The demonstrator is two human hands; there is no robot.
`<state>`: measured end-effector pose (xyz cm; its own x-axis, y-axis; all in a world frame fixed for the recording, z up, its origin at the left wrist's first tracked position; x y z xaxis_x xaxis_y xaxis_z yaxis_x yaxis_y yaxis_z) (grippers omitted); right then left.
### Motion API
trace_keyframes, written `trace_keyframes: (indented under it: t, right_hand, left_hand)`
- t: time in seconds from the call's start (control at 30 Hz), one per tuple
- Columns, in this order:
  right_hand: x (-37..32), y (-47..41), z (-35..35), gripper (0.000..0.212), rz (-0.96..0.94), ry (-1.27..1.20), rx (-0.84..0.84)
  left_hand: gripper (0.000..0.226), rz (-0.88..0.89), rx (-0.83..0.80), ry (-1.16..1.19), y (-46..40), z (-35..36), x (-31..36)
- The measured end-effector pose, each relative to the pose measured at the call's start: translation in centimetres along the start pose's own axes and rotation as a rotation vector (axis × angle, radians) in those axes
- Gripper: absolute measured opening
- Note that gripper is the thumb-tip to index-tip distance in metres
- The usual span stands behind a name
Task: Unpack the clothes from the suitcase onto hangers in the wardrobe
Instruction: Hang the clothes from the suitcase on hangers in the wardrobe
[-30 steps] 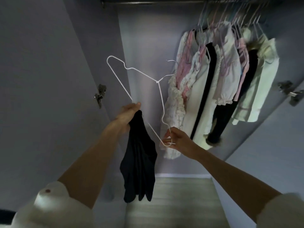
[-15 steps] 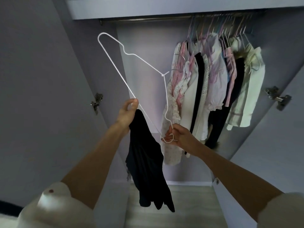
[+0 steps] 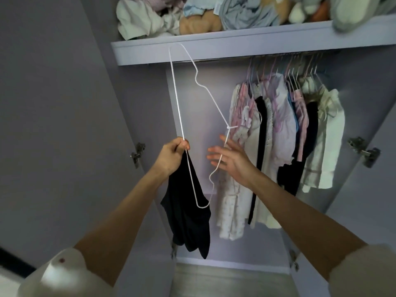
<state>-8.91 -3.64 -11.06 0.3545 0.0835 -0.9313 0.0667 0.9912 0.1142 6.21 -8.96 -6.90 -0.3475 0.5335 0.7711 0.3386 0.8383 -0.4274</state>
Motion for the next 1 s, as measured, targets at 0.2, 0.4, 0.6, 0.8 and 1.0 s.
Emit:
trace_keyframes:
  t: [0.2,0.4,0.6,0.8,1.0]
  right_hand:
    - [-1.9,-1.4,-0.2,0.037,0.028,-0.345,0.159]
    - [0.1,-1.4,-0.7,0.033,0.024,-0.450,0.462]
    - [3.4,-1.1,-0.9,0.033,-0.018,-0.347,0.531]
    - [5.4,-0.6,-2.4,0.036,-0.075,0.045,0.587]
    - [-0.4,-0.7,-4.8,0.025,-0.355,0.680,0.595]
  left_hand:
    - [0.025,-0.061,-0.095,-0.100,0.9,-0.7,0.2]
    - [0.016,-0.357,-0.013,0.483,3.0,-1.4,-0.6]
    - [0.021,-0.367,0.063,0.705,2.4,-3.2,1.3]
    - [0.031,-0.348,0.163,0.531,1.3,-6.7,1.4]
    - [0.030,-0.322,0.246,-0.170,2.2,-10.6,-2.6]
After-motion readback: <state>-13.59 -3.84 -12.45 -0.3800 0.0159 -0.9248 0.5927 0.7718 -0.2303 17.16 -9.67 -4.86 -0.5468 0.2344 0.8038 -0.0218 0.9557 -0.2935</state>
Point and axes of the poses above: each hand's wrist, its own y-axis away from the middle knuckle, its own z-axis out of the palm, x = y × z, the point moved 8 cm from there along -y, towards the middle knuckle, and after that the axes turned 8 degrees about z, right-handed, at the moved point
